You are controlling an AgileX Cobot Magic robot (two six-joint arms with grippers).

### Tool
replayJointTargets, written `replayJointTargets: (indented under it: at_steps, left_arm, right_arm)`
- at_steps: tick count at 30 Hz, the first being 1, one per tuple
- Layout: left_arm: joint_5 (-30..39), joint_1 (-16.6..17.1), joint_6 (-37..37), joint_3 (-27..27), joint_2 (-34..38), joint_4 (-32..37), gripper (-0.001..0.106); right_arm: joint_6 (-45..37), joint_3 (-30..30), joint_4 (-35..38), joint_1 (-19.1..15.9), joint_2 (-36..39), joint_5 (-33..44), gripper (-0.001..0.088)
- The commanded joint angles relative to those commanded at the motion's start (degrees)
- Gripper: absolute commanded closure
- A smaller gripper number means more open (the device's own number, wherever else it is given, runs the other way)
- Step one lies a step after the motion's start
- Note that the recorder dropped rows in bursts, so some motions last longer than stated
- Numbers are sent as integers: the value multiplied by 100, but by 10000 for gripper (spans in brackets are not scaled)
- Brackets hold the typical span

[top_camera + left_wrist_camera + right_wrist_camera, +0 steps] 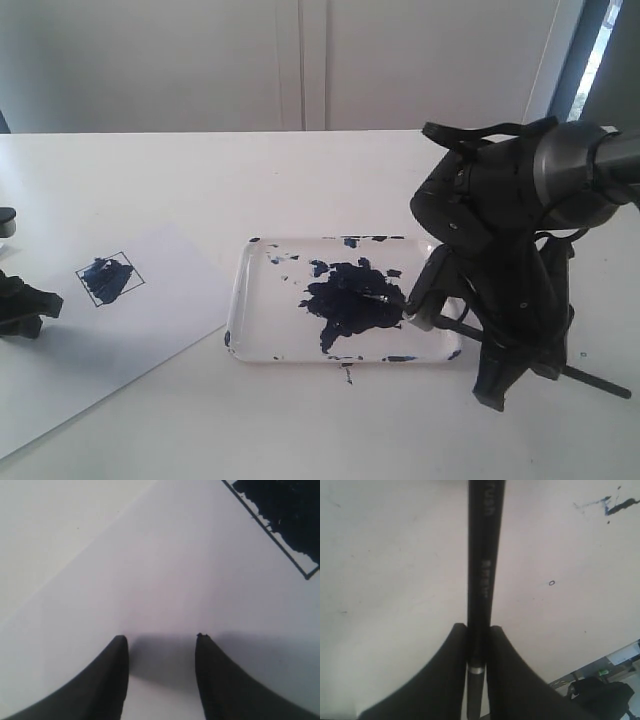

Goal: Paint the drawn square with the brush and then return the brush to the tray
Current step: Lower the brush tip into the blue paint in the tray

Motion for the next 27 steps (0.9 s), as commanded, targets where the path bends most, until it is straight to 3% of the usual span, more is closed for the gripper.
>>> replayJointTargets:
  at_steps: [6, 9, 12, 20, 27]
  left_arm:
    - [0, 0, 0, 0, 0, 0, 575]
    - [0, 0, 0, 0, 0, 0, 575]
    - [0, 0, 0, 0, 0, 0, 575]
    - [11, 0, 0, 0, 0, 0, 575]
    - [9, 0, 0, 0, 0, -20, 575]
  right_arm:
    - [80, 0, -21, 0, 0, 0, 542]
    - [178, 0, -107, 0, 0, 0, 448]
    - [323, 0, -169, 0, -13, 0, 435]
    - [364, 203, 401, 0, -481, -1148, 435]
    - [-47, 1493, 450, -174, -1658, -2613, 435]
